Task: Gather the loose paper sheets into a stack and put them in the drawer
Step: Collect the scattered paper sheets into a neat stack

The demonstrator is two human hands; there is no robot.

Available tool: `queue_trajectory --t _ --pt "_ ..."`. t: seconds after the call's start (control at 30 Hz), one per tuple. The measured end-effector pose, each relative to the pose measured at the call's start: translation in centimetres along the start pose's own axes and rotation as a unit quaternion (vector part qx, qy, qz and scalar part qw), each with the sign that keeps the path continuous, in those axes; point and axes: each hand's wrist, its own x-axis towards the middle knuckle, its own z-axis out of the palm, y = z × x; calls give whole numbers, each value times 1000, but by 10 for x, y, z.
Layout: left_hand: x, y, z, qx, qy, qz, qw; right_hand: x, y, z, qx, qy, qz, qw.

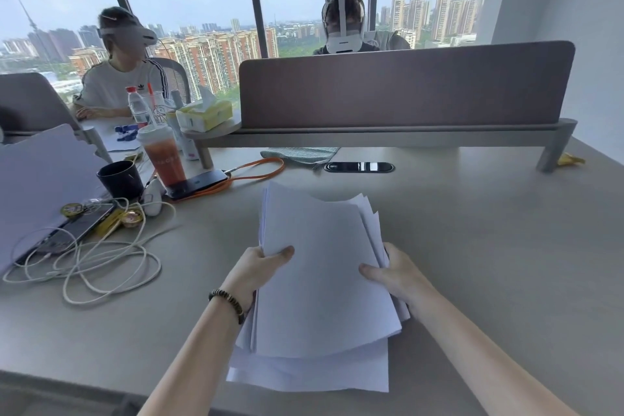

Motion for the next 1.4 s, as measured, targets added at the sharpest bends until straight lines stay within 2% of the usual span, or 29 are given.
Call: queue_trajectory --t 0.1,0.23,0.33,0.43,0.63,0.83,0.97,1.13,1.4 --pt "-3 -1 0 -9 -27 18 999 0 0 -2 29 -14 2 999" --pt "-9 3 -3 -78 -60 50 994 1 -1 -12 93 -9 30 995" --pt "-8 7 -4 -118 -68 73 988 0 -12 -25 114 4 16 993" --pt "-8 19 -4 -149 -68 88 983 -7 -32 -39 112 31 -41 992" --pt "-18 62 5 -165 -19 212 963 -20 -72 -60 90 68 -190 975" --pt "-17 78 17 -195 18 306 932 -19 -77 -63 86 133 -257 953" --pt "-20 73 24 -227 25 311 923 -23 -73 -60 104 142 -256 951" --pt "-23 60 24 -272 -20 287 918 -21 -60 -60 99 131 -231 959" --pt "-25 58 21 -234 -35 247 940 -24 -63 -56 148 104 -256 950"
